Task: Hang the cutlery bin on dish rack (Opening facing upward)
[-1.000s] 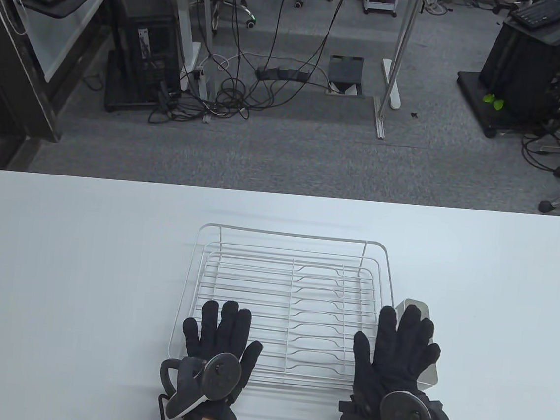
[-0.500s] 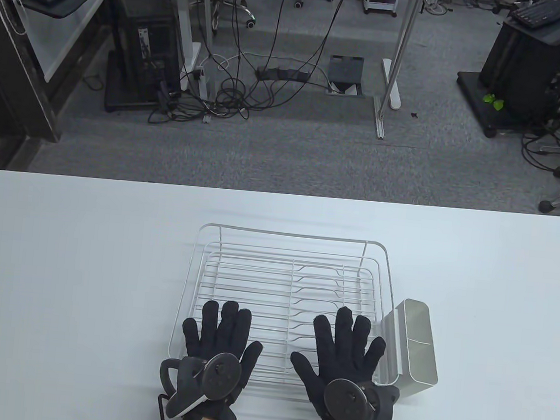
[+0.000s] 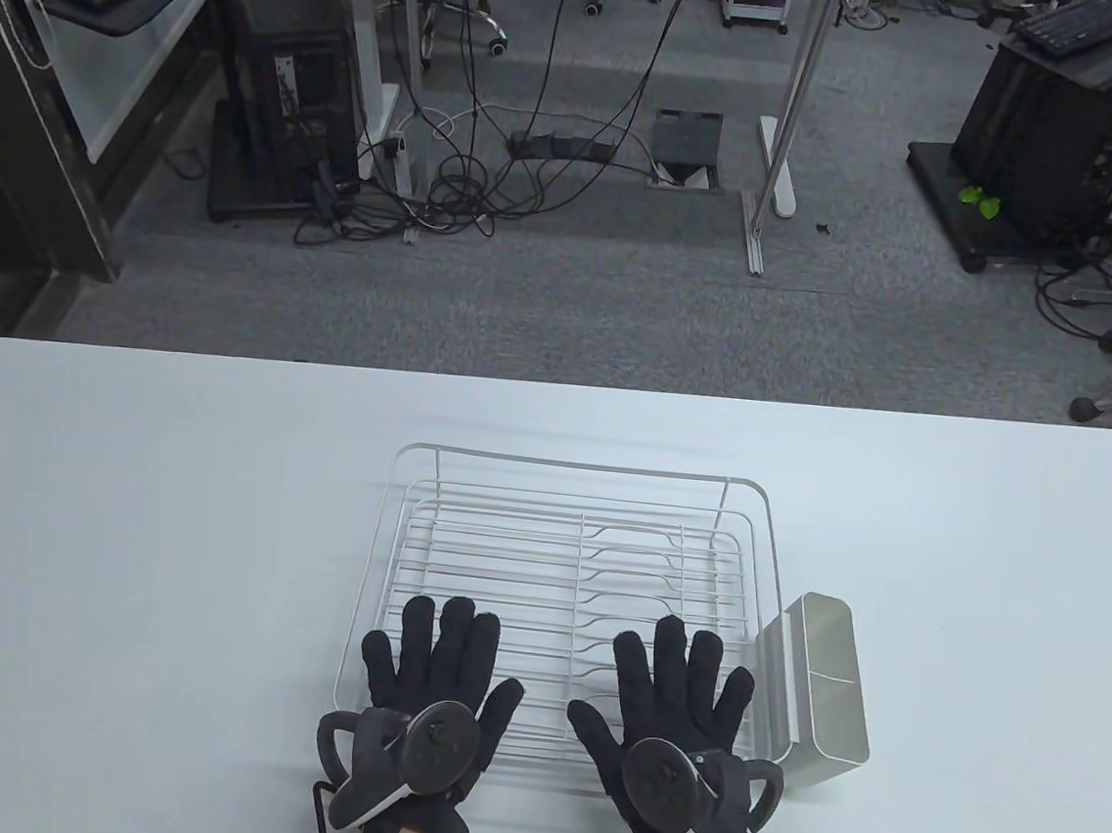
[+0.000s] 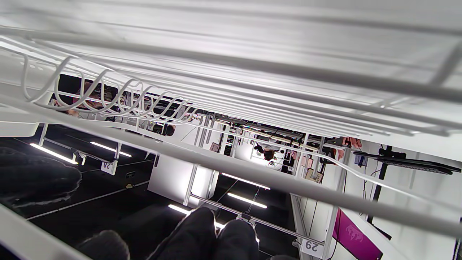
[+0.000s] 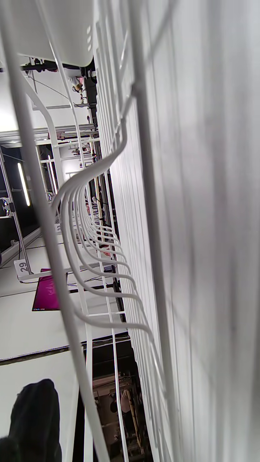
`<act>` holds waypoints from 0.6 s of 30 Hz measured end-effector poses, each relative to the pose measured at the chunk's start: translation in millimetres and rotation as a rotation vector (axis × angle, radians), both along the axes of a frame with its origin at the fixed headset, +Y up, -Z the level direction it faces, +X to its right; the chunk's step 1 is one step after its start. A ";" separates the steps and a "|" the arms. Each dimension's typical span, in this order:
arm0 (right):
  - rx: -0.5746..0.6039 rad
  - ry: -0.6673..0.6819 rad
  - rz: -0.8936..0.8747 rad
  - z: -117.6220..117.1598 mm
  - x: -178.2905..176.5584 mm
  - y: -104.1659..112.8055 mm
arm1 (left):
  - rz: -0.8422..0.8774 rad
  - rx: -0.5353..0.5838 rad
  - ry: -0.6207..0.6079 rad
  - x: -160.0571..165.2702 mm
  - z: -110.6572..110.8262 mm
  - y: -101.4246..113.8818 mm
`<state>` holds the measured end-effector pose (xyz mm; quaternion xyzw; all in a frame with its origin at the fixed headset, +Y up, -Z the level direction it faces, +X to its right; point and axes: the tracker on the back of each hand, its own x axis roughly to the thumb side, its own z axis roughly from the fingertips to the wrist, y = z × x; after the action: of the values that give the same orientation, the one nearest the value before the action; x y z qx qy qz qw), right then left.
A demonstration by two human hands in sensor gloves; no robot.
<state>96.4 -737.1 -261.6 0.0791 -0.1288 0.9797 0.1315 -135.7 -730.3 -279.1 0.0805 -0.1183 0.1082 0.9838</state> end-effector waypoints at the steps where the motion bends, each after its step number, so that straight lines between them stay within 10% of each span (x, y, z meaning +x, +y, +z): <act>1: -0.002 0.000 0.001 0.2 0.0 0.3 | 0.000 0.000 0.000 0.1 0.0 0.0; 18: -0.053 0.006 -0.002 -1.7 0.6 2.0 | -0.008 -0.007 -0.005 0.1 0.1 -0.5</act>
<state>97.0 -735.2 -263.3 0.0784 -0.1023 0.9825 0.1348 -135.6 -730.8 -279.0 0.0765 -0.1209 0.1048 0.9842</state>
